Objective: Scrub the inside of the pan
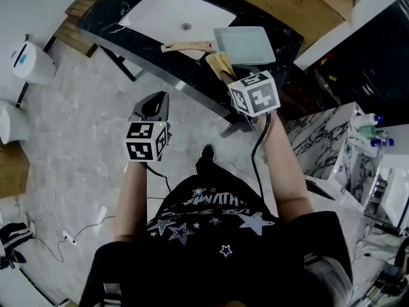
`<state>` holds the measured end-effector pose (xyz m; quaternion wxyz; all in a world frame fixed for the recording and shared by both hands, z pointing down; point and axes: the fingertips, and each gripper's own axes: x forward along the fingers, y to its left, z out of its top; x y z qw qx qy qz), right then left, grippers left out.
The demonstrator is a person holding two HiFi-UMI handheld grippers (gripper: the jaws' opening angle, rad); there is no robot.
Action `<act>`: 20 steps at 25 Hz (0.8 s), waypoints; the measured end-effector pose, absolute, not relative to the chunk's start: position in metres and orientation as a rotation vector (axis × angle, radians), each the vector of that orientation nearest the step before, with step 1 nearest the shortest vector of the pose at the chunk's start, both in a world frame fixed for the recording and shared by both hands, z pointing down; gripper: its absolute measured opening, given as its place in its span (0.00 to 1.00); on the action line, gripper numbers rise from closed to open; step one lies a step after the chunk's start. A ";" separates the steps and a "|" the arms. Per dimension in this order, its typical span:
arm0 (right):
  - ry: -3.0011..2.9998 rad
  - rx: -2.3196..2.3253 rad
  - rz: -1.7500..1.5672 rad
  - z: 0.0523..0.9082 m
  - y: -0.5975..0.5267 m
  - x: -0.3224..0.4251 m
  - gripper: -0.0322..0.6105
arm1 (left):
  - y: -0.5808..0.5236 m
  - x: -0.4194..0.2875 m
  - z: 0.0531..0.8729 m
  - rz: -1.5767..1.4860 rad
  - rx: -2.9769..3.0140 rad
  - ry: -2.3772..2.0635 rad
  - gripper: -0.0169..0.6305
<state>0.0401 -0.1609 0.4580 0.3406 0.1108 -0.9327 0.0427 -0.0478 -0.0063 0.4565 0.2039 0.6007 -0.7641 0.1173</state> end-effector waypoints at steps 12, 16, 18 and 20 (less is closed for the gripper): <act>-2.439 0.221 0.128 0.455 -0.051 0.082 0.18 | 0.126 -0.003 0.450 0.309 1.574 -2.211 0.04; -2.434 0.183 0.126 0.459 -0.013 0.101 0.18 | 0.155 0.017 0.446 0.309 1.575 -2.225 0.04; -2.434 0.173 0.133 0.460 0.003 0.110 0.18 | 0.167 0.028 0.444 0.304 1.583 -2.228 0.04; -2.434 0.171 0.136 0.460 0.018 0.119 0.18 | 0.179 0.039 0.443 0.304 1.591 -2.223 0.04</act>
